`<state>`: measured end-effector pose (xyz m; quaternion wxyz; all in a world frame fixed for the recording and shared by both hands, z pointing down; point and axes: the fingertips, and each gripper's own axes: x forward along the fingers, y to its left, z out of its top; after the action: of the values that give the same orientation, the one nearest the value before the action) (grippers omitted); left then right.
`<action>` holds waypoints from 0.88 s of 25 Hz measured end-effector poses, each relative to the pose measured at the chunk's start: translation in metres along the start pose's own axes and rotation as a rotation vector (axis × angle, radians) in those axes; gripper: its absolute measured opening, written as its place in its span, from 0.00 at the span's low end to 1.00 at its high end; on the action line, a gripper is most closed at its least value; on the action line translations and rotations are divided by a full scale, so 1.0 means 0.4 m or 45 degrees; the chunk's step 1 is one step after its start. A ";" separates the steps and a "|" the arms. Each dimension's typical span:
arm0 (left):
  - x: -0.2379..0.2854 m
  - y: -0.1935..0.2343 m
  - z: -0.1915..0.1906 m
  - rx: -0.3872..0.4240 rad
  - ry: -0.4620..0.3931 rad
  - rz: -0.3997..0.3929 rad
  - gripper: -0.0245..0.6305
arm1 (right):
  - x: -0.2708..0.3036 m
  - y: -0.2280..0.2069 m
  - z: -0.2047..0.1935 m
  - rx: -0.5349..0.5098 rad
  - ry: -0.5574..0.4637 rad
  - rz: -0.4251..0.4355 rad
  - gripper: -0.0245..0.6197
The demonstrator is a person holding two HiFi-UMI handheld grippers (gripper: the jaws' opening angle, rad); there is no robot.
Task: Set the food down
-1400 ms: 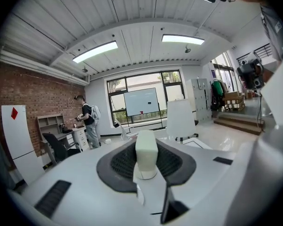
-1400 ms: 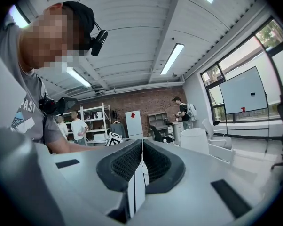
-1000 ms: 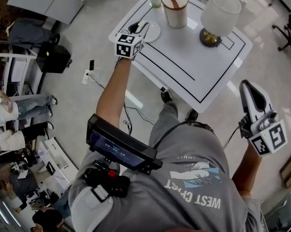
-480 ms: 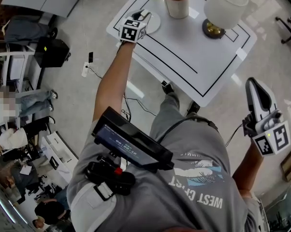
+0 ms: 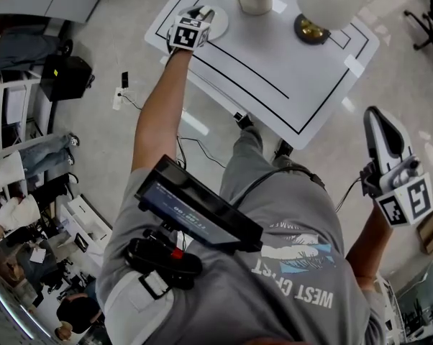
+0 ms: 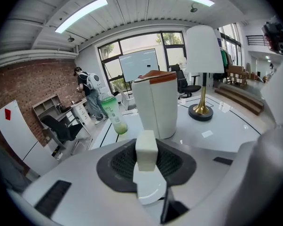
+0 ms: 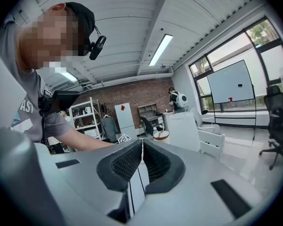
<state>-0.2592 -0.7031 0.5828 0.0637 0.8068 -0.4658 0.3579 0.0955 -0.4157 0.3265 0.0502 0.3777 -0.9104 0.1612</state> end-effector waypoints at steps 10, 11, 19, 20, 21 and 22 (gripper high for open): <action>0.082 -0.014 -0.090 0.164 0.144 -0.032 0.20 | 0.016 -0.009 -0.030 0.008 0.049 -0.033 0.05; 0.087 -0.015 -0.098 0.184 0.163 -0.034 0.20 | 0.017 -0.009 -0.030 0.009 0.051 -0.036 0.05; 0.120 -0.009 -0.149 0.291 0.261 -0.032 0.20 | 0.019 -0.011 -0.040 0.019 0.067 -0.057 0.05; 0.123 -0.009 -0.151 0.302 0.268 -0.032 0.20 | 0.020 -0.012 -0.043 0.021 0.070 -0.059 0.05; 0.128 -0.008 -0.154 0.314 0.274 -0.030 0.20 | 0.021 -0.012 -0.046 0.023 0.073 -0.060 0.05; 0.132 -0.008 -0.155 0.330 0.279 -0.028 0.20 | 0.022 -0.011 -0.050 0.025 0.077 -0.061 0.05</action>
<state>-0.2722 -0.7116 0.6627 0.0137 0.7695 -0.3970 0.5001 0.0917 -0.4179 0.3483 0.0777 0.3949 -0.8975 0.1802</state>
